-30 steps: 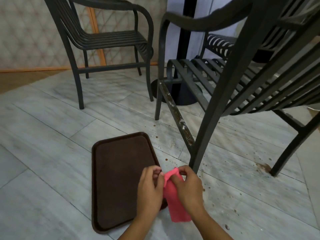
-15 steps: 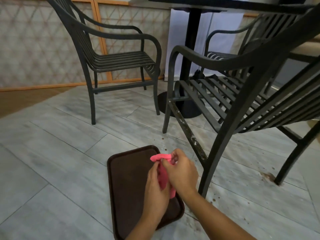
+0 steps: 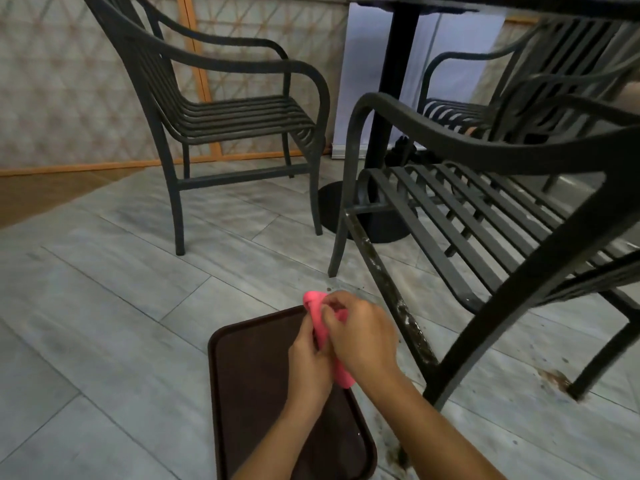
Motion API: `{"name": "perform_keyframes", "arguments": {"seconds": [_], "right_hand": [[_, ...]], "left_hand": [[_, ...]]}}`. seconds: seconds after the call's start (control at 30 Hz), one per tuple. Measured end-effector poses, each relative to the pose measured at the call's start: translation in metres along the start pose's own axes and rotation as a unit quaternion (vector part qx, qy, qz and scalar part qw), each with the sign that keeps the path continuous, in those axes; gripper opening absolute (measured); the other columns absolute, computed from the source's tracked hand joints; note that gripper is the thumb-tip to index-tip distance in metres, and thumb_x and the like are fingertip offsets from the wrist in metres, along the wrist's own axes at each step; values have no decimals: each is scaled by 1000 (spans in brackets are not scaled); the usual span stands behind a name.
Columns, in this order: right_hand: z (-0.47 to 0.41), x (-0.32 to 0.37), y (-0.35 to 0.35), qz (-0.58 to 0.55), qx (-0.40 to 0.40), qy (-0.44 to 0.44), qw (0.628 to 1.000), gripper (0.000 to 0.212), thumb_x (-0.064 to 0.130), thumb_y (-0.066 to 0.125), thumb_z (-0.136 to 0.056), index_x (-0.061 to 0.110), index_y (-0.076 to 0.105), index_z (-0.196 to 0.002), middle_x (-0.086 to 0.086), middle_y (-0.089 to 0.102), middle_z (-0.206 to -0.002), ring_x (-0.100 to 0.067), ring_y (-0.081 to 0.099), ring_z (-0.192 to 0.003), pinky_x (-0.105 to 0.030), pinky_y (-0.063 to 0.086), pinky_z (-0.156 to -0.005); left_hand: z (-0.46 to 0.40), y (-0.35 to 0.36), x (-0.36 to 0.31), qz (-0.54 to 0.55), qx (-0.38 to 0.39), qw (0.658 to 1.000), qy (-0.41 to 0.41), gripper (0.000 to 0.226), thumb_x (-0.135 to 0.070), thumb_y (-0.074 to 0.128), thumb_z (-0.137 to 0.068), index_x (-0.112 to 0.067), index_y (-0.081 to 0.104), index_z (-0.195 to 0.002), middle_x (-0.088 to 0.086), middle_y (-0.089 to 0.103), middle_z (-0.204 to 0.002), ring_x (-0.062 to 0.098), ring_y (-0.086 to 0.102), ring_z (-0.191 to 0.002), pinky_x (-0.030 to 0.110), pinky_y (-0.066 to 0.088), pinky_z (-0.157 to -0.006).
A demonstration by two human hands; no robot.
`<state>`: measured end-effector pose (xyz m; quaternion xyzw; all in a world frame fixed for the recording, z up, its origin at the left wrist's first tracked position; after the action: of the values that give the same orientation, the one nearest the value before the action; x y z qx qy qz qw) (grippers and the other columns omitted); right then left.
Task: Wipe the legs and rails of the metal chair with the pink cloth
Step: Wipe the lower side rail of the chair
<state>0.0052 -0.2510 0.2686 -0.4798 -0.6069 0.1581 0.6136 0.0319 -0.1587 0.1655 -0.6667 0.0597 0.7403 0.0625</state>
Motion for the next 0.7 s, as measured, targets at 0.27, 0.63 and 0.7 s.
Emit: {"name": "perform_keyframes", "arguments": {"seconds": [0.27, 0.63, 0.7], "right_hand": [[-79, -1, 5, -20, -26, 58, 998, 20, 31, 54, -90, 31, 61, -109, 13, 52, -103, -6, 35, -97, -28, 36, -93], [-144, 3, 31, 21, -34, 88, 995, 9, 21, 54, -89, 21, 60, -95, 8, 54, -101, -10, 42, -94, -25, 38, -86], [-148, 1, 42, 46, -48, 81, 994, 8, 21, 54, -89, 19, 59, -94, 5, 55, -98, -13, 44, -91, -27, 38, -84]], "left_hand": [[-74, 13, -44, -6, 51, 998, -27, 30, -10, 51, -94, -22, 72, -78, 2, 62, -67, 8, 60, -64, 17, 48, -57], [-150, 27, -30, 192, 96, 967, -134, 37, -11, 42, -99, -20, 73, -80, 3, 66, -70, 7, 64, -63, 15, 51, -56], [-161, 32, -22, 205, 116, 962, -136, 33, -13, 41, -99, -16, 69, -83, 4, 64, -69, 9, 63, -63, 14, 51, -55]]}}
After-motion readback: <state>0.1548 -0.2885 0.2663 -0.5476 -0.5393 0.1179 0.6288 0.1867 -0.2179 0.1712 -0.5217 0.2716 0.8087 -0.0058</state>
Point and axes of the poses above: each hand's wrist, its own z-axis away from the middle knuckle, its own y-axis out of the palm, x = y × z, the point moved 10 cm from there along -z, towards the middle knuckle
